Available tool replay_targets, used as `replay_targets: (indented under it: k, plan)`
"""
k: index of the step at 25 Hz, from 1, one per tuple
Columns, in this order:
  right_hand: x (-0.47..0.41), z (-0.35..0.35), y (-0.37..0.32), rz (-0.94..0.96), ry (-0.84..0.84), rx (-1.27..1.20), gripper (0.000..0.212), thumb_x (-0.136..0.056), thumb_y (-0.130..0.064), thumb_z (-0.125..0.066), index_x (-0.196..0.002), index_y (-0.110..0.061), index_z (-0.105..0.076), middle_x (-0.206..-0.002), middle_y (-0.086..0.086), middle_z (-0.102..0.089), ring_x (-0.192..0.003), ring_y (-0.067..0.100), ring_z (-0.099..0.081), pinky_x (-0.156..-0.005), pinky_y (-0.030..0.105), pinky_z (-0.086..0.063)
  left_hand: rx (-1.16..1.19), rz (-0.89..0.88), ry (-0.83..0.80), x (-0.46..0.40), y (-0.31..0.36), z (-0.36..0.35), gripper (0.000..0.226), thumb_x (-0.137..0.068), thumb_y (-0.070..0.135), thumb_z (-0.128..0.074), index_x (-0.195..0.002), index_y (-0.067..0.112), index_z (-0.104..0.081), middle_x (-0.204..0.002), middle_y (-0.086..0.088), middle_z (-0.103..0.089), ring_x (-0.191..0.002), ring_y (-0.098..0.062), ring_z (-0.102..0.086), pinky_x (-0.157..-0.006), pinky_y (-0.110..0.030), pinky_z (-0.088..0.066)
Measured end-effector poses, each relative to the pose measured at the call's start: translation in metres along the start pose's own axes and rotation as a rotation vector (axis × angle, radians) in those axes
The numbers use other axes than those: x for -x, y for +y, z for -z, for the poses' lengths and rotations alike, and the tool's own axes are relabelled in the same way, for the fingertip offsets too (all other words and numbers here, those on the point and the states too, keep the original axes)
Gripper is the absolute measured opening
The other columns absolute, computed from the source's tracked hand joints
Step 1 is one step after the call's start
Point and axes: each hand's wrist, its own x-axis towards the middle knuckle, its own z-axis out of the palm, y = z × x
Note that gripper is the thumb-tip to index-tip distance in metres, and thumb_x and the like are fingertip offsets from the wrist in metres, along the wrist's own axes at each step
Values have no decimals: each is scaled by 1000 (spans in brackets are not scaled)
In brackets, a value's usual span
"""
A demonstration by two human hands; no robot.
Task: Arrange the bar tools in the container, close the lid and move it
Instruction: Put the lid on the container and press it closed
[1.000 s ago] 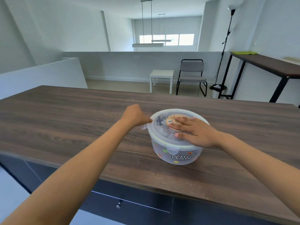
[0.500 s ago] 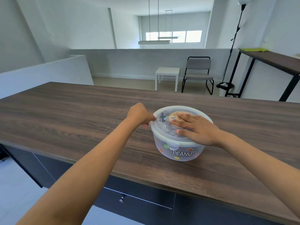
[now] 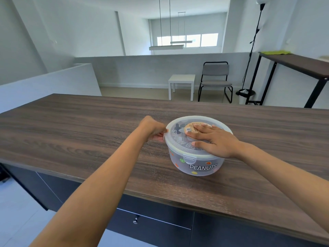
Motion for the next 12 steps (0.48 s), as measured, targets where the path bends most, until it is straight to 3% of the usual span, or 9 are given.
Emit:
replay_targets:
  k: [2,5,12]
  plan:
    - [1,0,0,-4,-2,-9,48,-90,-60,-27,-138,-55,-22,-159,-10,-9,-146,11,-4,-119,33,1,-24,-5,20,-3,1,-1,20,-74,6,-74,-82,-9,-64,-72,-20,-70,-54,-22,-70,-52,-33,-61]
    - [1,2,-2,-9,-9,-18,49,-89,-60,-27,-137,-56,-22,-159,-11,-9,-146,11,-4,-120,33,0,-105,-51,102,-5,-1,-5,32,-63,21,-83,-77,-2,-66,-69,-14,-74,-59,-23,-73,-64,-39,-62]
    - [2,1,-3,-11,11,-34,48,-87,-62,-27,-135,-58,-24,-158,-14,-11,-146,9,-6,-121,37,-5,75,-16,81,-13,-13,-5,31,-60,12,-86,-77,-6,-68,-54,-13,-71,-53,-22,-72,-54,-35,-61]
